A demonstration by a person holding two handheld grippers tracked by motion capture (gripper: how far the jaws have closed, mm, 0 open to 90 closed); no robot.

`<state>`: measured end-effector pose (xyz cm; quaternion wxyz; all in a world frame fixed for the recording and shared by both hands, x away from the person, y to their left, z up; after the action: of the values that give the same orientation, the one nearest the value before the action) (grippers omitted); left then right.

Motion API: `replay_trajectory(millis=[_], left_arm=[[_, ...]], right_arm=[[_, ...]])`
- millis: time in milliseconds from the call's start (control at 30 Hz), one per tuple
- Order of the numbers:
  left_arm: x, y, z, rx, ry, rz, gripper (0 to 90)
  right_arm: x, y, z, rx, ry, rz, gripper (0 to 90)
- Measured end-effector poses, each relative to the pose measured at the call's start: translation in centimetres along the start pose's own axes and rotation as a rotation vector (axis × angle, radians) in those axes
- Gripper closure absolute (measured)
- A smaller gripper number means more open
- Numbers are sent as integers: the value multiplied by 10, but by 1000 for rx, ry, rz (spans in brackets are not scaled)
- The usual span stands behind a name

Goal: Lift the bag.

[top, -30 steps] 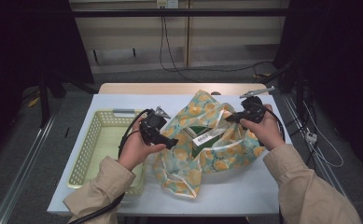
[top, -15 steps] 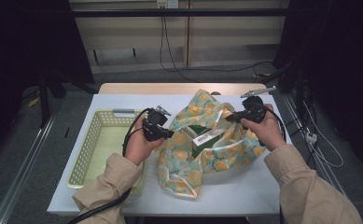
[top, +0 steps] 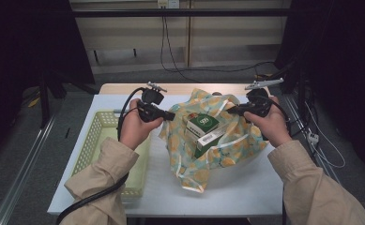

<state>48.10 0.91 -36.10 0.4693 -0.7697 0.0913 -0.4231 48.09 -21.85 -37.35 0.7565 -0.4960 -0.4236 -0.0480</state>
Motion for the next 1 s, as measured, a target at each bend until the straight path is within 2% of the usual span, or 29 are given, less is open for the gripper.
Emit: replay_trajectory(millis=[100,200,467,633,767,1000], left_arm=[[16,-12,-4,6,11,-20,900],[31,-23,-5,33,22,-28,900],[70,-40,-5,28,25,-67,900],[95,-55,-3,47,29,-105,900],[98,-52,-2,40,28,-98,900],[85,-45,2,16,2,-92,900]], right_arm=[[7,-6,-1,-7,-2,-17,896],[16,-12,-1,-9,-6,-31,896],[46,-34,0,-24,-23,-76,897],[67,-52,-2,-34,-31,-108,898],[66,-52,-3,-19,-28,-104,898],[50,-33,5,34,-25,-72,897]])
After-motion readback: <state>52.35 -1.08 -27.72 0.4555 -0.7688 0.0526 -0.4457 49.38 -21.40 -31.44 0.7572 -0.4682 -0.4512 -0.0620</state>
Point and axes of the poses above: each handheld gripper's, and its own axes: y roughly forward along the jaws, x roughly out of its top, z roughly to its left, the point moved 9 cm from there along y, roughly forward along the jaws, and after that the axes turned 8 degrees about z, right-handed, at the moved point
